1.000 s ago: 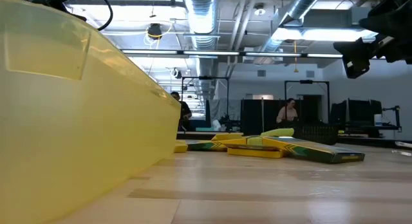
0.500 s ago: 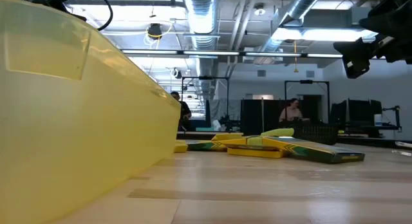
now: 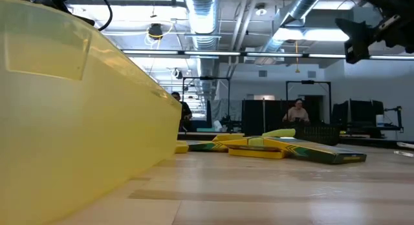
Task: Pick & Place School Supplies
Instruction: Put the yellow crayon box into the yellow bin
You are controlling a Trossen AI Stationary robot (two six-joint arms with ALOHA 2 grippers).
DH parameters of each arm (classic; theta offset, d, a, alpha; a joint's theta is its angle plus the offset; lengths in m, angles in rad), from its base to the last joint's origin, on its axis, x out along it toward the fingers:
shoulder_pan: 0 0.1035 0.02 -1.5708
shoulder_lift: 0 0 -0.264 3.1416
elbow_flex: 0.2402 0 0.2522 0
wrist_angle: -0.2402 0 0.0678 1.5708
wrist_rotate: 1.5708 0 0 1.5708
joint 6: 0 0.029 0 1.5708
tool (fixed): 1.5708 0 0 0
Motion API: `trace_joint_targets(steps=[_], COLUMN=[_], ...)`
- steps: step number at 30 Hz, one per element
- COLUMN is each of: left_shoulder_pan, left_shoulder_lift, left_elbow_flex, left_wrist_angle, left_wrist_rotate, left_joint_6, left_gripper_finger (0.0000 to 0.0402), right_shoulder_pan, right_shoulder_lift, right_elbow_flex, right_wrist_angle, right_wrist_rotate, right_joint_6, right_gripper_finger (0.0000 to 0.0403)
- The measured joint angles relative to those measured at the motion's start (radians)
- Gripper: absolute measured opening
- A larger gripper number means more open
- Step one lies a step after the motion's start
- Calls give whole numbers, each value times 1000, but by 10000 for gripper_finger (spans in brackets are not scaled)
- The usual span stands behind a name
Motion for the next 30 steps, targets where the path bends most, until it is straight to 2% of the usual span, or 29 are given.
trace_joint_targets(steps=[2, 7, 10, 13, 16, 19, 22, 26, 30], left_shoulder_pan=[0, 0, 0, 0, 1, 2, 2, 2, 2], left_shoulder_lift=[6, 37, 69, 110, 156, 206, 266, 367, 489], left_elbow_flex=[0, 0, 0, 0, 0, 0, 0, 0, 0], left_wrist_angle=[0, 5, 9, 20, 43, 56, 100, 185, 358], left_wrist_rotate=[-39, -63, -139, -256, -353, -388, -388, -359, -309], left_joint_6=[4, 20, 136, 226, 247, 248, 229, 193, 185], left_gripper_finger=[127, 127, 127, 127, 127, 127, 127, 127, 127], right_shoulder_pan=[0, 0, 0, -6, -25, -50, -77, -105, -111], right_shoulder_lift=[0, 0, 0, 0, 0, 0, 0, 28, 93], right_elbow_flex=[0, 0, 0, 0, 2, 5, 5, 8, 8], right_wrist_angle=[9, -45, -35, 16, 38, 37, 25, -85, -142], right_wrist_rotate=[58, 349, 429, 508, 524, 525, 519, 511, 507], right_joint_6=[-8, -33, -139, -213, -218, -210, -167, -45, 35], right_gripper_finger=[244, 244, 244, 244, 244, 244, 244, 244, 244])
